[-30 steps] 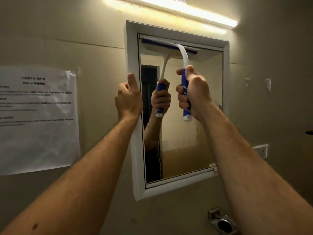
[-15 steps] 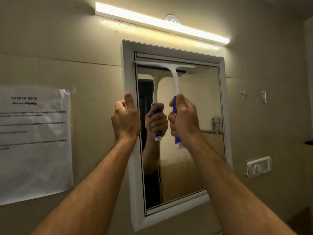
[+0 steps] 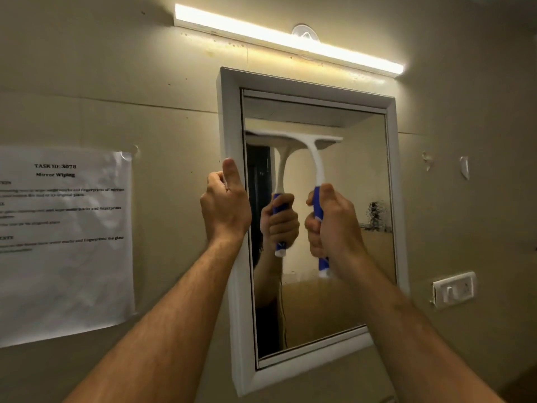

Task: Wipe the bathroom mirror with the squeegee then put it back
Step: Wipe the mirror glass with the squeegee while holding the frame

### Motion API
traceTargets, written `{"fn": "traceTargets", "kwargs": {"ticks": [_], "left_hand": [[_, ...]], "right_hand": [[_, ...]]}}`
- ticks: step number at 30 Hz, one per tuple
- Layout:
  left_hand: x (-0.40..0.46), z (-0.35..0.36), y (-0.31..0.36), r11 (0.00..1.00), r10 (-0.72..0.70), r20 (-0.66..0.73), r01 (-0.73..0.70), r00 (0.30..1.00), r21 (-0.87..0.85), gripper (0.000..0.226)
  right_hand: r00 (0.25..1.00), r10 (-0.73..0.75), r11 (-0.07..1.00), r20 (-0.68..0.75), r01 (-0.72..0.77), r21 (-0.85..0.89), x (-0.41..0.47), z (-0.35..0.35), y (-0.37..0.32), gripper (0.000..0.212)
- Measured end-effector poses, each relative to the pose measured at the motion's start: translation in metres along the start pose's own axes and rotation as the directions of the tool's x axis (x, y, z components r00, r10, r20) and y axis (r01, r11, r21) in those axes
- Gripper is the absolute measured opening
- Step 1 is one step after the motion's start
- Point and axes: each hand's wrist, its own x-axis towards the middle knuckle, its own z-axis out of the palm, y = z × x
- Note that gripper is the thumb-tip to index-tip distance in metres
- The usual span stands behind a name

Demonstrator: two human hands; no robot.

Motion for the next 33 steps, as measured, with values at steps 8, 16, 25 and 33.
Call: {"fn": "traceTargets", "kwargs": {"ticks": [8, 16, 25, 33], "left_hand": [[0.0, 0.001, -0.002, 1.0, -0.003, -0.006, 0.003, 1.0, -0.028, 0.06], [-0.003, -0.002, 0.004, 1.0, -0.009, 0.002, 0.009, 1.0, -0.017, 0.046], [-0.005, -0.004, 0.005, 1.0, 0.0, 0.022, 0.001, 1.0, -0.027, 0.033], [-0.004, -0.003, 0.004, 1.0, -0.007, 0.0, 0.007, 1.0, -0.014, 0.039]], "right_hand": [[0.999, 0.022, 0.998, 0.028, -0.024, 0.059, -0.007, 0.004, -0.002, 0.04], [0.996, 0.054, 0.995, 0.068, -0.06, 0.081, -0.017, -0.018, 0.035, 0.038], [0.989, 0.117, 0.99, 0.091, -0.124, 0.07, -0.038, -0.017, 0.054, 0.039], [0.994, 0.099, 0.99, 0.04, -0.102, 0.095, -0.024, -0.015, 0.035, 0.037]]}}
